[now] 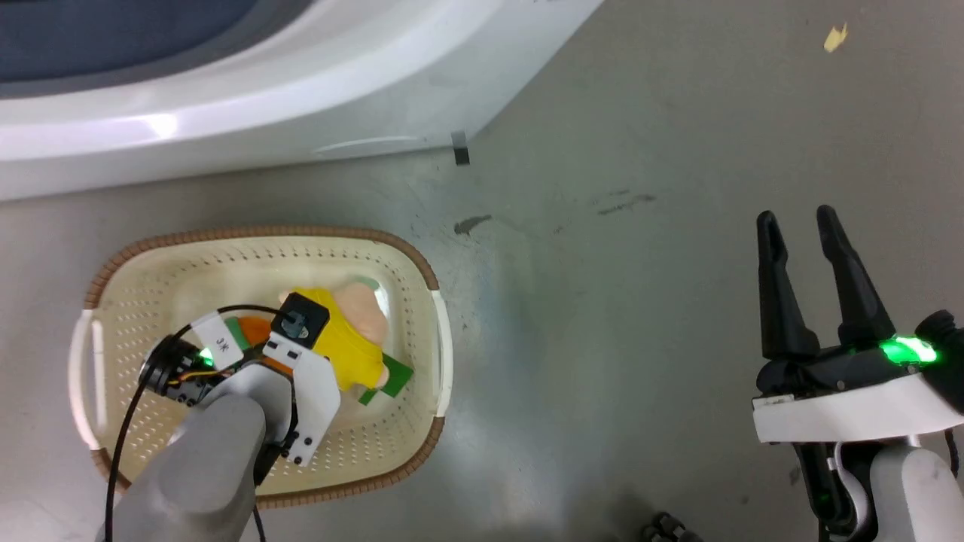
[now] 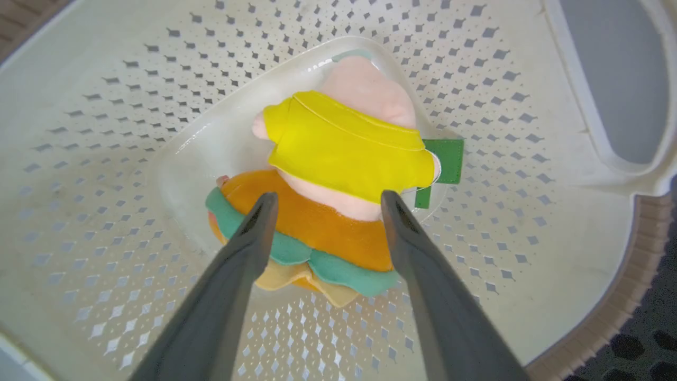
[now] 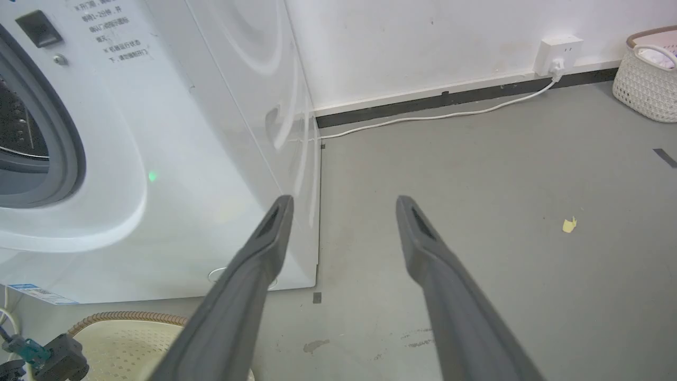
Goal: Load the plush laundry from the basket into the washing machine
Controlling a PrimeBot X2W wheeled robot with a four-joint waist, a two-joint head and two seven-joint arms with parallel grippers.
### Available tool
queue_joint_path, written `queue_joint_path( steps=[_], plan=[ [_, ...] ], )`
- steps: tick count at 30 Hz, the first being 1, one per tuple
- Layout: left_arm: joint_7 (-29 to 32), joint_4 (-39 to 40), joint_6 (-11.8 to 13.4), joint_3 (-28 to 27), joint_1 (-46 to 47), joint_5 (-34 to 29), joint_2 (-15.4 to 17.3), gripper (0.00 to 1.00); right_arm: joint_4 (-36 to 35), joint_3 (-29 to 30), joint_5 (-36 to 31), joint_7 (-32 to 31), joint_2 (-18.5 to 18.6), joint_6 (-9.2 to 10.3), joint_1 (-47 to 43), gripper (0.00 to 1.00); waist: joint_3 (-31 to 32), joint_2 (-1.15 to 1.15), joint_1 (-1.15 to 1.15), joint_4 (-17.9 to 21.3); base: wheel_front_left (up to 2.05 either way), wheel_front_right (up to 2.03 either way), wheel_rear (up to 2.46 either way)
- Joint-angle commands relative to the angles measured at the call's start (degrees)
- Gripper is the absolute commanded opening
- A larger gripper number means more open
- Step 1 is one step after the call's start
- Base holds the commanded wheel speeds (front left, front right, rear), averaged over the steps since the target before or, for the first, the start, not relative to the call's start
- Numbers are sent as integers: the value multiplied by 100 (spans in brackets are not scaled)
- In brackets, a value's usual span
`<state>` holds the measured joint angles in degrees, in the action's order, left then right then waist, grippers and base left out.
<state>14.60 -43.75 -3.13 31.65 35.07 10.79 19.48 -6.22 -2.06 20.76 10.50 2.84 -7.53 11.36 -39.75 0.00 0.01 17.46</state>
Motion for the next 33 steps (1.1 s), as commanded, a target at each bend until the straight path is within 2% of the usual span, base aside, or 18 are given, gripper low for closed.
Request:
queue_joint_path(
  steps=[1, 7, 19, 20, 21, 28, 33],
  plan=[
    [18, -132, 26, 98, 160, 54, 57, 100, -54, 17, 75, 56, 3, 3, 121, 100, -122, 0, 0, 50, 0, 0, 0],
    [57, -536, 74, 361, 628, 83, 123, 100, -119, 85, 267, 127, 3, 3, 196, 100, -458, 0, 0, 135, 0, 0, 0],
    [372, -1440, -144, 973, 1342, 237, 220, 100, -222, 82, 519, 270, 3, 4, 356, 100, -1074, 0, -1, 316, 0, 0, 0],
    [403, -1521, -169, 1005, 1383, 281, 225, 74, -225, 80, 540, 282, 3, 4, 371, 100, -1119, 0, -1, 333, 0, 0, 0],
    [399, -1585, -190, 1034, 1428, 325, 235, 2, -228, 77, 563, 294, 3, 4, 388, 100, -1162, 0, -1, 352, 0, 0, 0],
    [183, -2027, -192, 1234, 1671, 544, 434, 0, -232, -9, 744, 377, 4, 4, 569, 100, -1354, 0, -1, 565, 0, 0, 0],
    [-95, -2368, -63, 1291, 1710, 772, 608, 0, -227, -175, 840, 437, 4, 4, 769, 100, -1312, 0, -1, 795, 0, 0, 0]
  ],
)
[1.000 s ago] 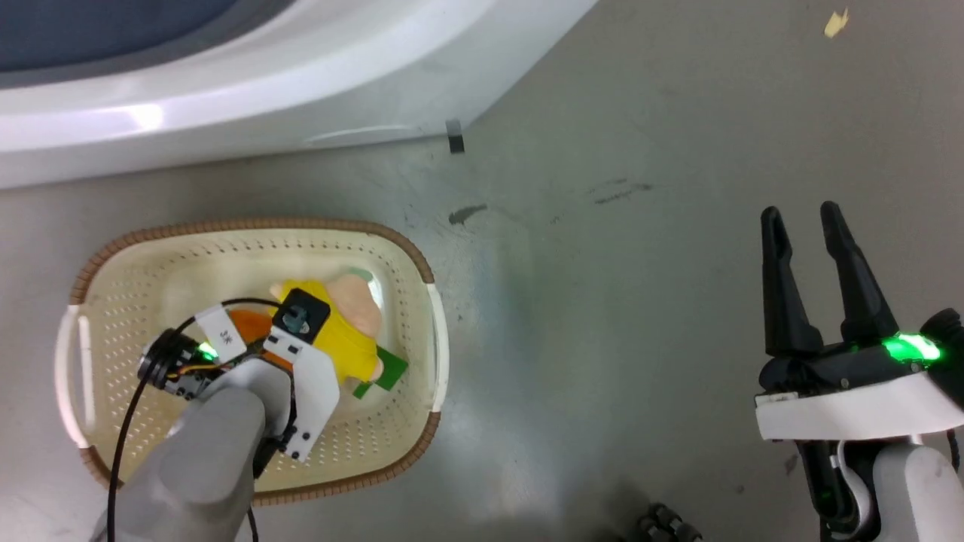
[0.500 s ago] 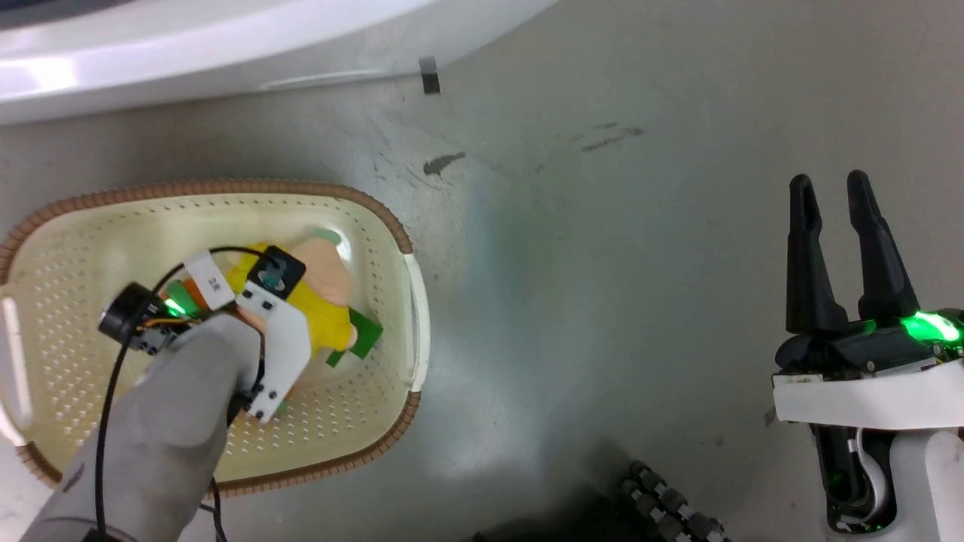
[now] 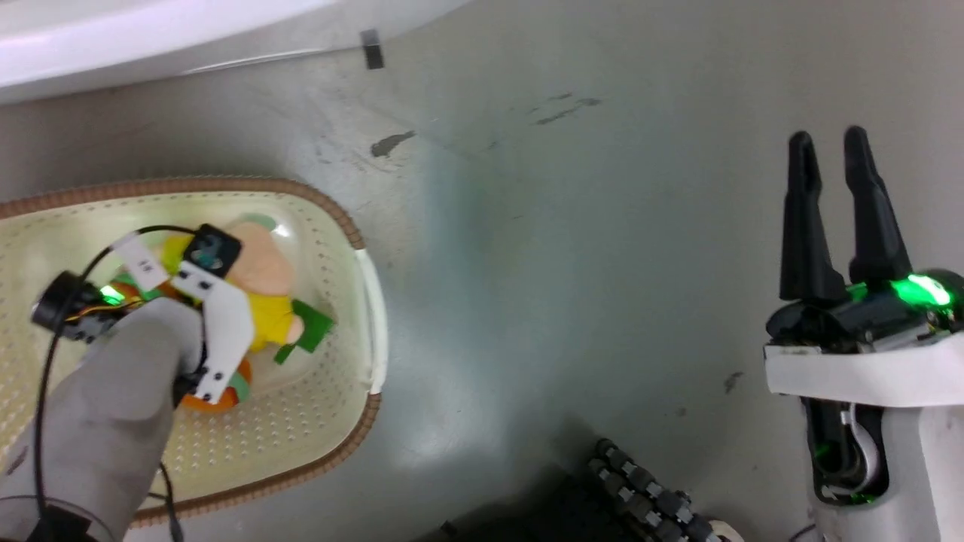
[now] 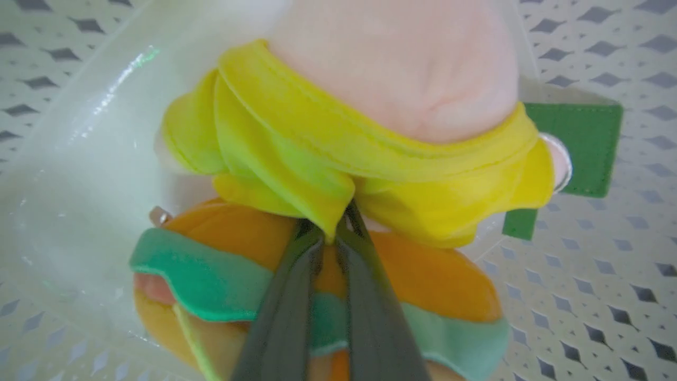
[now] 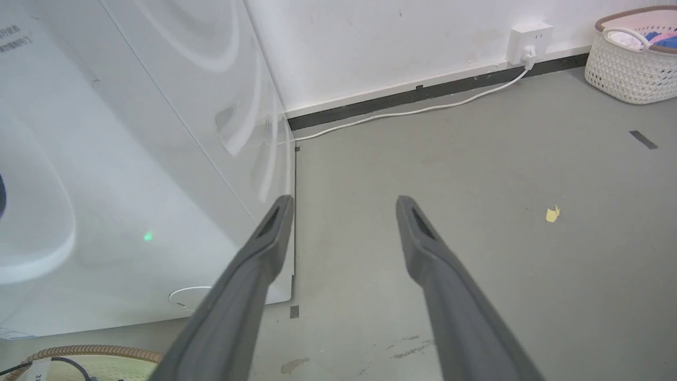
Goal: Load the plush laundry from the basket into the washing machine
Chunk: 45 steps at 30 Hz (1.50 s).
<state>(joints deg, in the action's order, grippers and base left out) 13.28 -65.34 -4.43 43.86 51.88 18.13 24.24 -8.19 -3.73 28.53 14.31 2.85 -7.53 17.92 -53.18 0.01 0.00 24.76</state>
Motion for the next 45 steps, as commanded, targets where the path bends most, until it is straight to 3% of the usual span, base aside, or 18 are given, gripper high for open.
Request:
queue_joint_path(
  steps=[1, 10, 18, 26, 28, 29, 37, 45],
  plan=[
    [-35, -276, 94, 62, 9, 106, 155, 0, -16, -52, 81, 67, 3, 4, 157, 100, 73, -1, 0, 122, 0, 0, 0],
    [-903, -294, 180, -87, -692, 468, -401, 0, 224, 84, -172, 69, 3, 4, -84, 100, 1371, -1, 0, -212, 0, 0, 0],
    [-2276, -180, 91, -536, -1318, 1111, -1164, 0, 273, 337, -632, 69, 3, 4, -610, 100, 2607, -1, 0, -852, 0, 0, 0],
    [-2803, 270, 28, -942, -1794, 1513, -1490, 0, 304, 362, -1069, 69, 3, 4, -970, 100, 3308, -1, 0, -1284, 0, 0, 0],
    [-2823, 1033, 153, -1221, -2098, 1497, -1492, 0, 316, 428, -1156, 69, 3, 4, -1137, 100, 3536, -1, 0, -1464, 0, 0, 0],
    [-2823, 1033, 153, -1221, -2098, 1497, -1492, 0, 316, 428, -1156, 69, 3, 4, -1137, 100, 3536, -1, 0, -1464, 0, 0, 0],
    [-2826, 3998, 607, -2439, -3407, 877, -1465, 0, 317, 429, -1245, 69, 3, 4, -1354, 100, 3849, -1, 0, -1681, 0, 0, 0],
    [-2827, 5625, 616, -3200, -3548, 424, -1550, 0, 235, 331, -1220, 69, 3, 4, -1267, 100, 3477, -1, 0, -1603, 0, 0, 0]
  ],
)
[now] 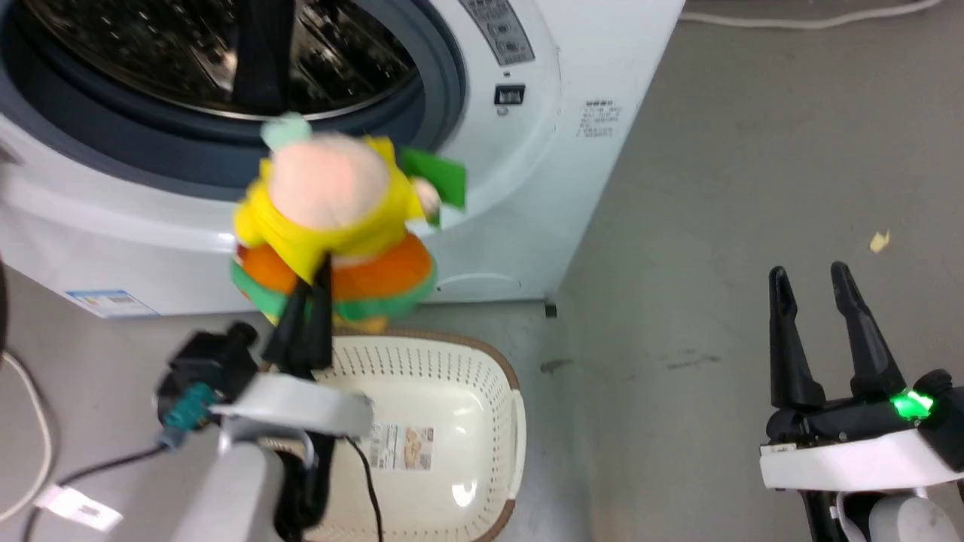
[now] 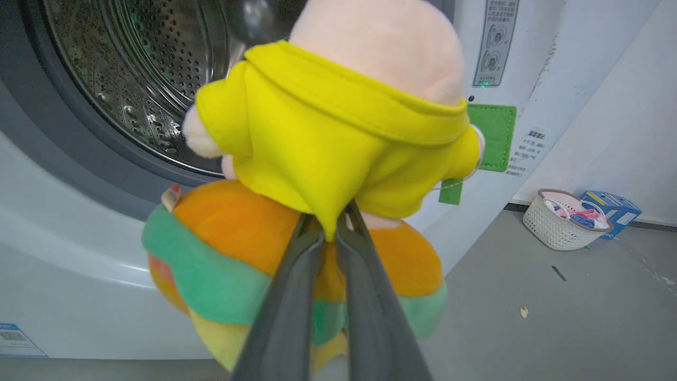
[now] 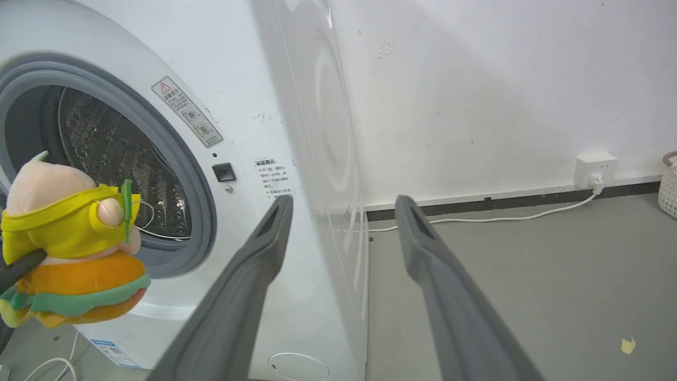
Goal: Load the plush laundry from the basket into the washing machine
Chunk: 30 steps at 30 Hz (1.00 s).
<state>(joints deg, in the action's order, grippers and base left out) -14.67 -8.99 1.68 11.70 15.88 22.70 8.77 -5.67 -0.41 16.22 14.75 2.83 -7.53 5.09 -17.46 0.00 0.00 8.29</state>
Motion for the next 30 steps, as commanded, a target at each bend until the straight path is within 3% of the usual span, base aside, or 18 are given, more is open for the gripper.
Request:
queue_joint_path(
  steps=[1, 7, 14, 20, 30],
  plan=[
    [-32, 69, 6, -55, 139, -34, 23, 0, -26, -5, 28, 25, 5, 4, 48, 100, -188, 0, 0, 72, 0, 0, 0],
    [266, 325, 61, -564, 1039, 131, 438, 0, -76, -88, 173, 25, 5, 4, 312, 100, -876, 0, 0, 327, 0, 0, 0],
    [1365, 304, 133, -984, 2565, 167, 1291, 0, -99, -164, 411, 25, 5, 4, 669, 100, -1639, 0, 0, 720, 0, 0, 0],
    [2285, -361, -6, -952, 4008, 236, 1731, 0, -72, -303, 664, 25, 5, 4, 880, 100, -2129, 0, 0, 980, 0, 0, 0],
    [3726, -1830, -79, -361, 5758, -294, 2275, 0, -38, -621, 1036, 25, 5, 4, 1062, 100, -2546, 0, 0, 1375, 0, 0, 0]
  ],
)
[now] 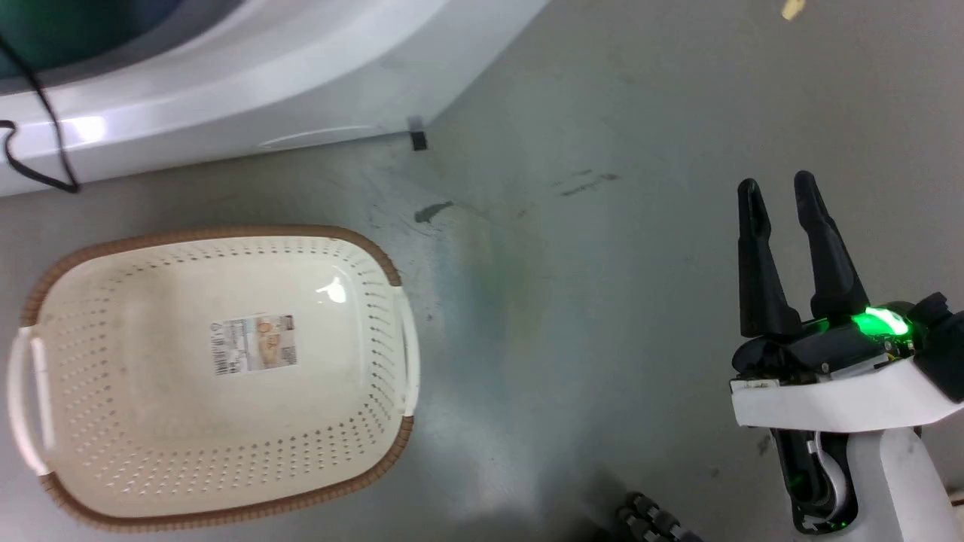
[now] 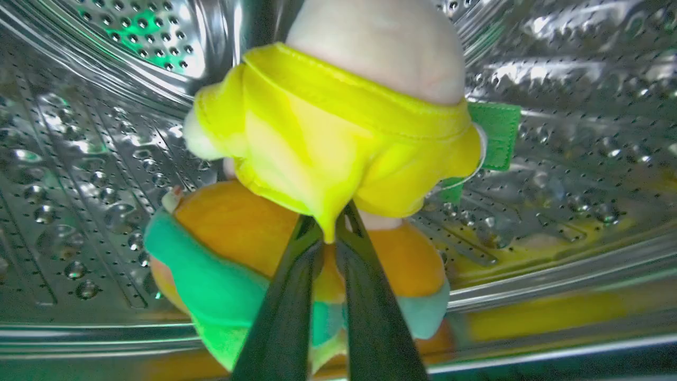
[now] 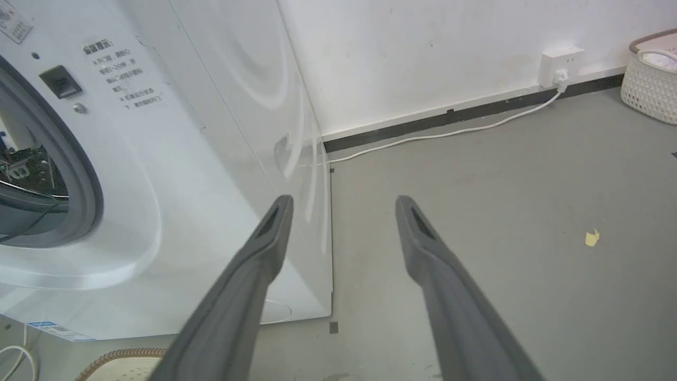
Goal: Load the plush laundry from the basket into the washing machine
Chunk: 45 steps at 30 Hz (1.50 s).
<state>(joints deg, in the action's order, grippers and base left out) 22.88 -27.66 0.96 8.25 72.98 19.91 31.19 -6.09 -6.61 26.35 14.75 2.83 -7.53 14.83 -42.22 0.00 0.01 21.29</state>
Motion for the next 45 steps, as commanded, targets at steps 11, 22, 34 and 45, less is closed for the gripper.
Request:
queue_joint_path(
  steps=[11, 22, 34, 45],
  plan=[
    [72, -988, -136, 185, 387, -60, 66, 100, 80, 102, 76, 25, 5, 4, 177, 100, -17, 0, -1, 80, 0, 0, 0],
    [-1532, -1303, -340, 149, -549, 295, -512, 100, 160, 666, -528, 25, 5, 4, 59, 100, 1101, 0, -1, -503, 0, 0, 0],
    [-3319, -175, -378, 230, -3063, 533, -1111, 100, 220, 1177, -1429, 25, 5, 4, -587, 100, 2691, 0, -1, -1386, 0, 0, 0],
    [-3684, 1404, 256, 186, -5514, 621, -1613, 100, 301, 983, -1689, 25, 5, 4, -1120, 100, 3386, 0, -1, -1749, 0, 0, 0]
  ],
)
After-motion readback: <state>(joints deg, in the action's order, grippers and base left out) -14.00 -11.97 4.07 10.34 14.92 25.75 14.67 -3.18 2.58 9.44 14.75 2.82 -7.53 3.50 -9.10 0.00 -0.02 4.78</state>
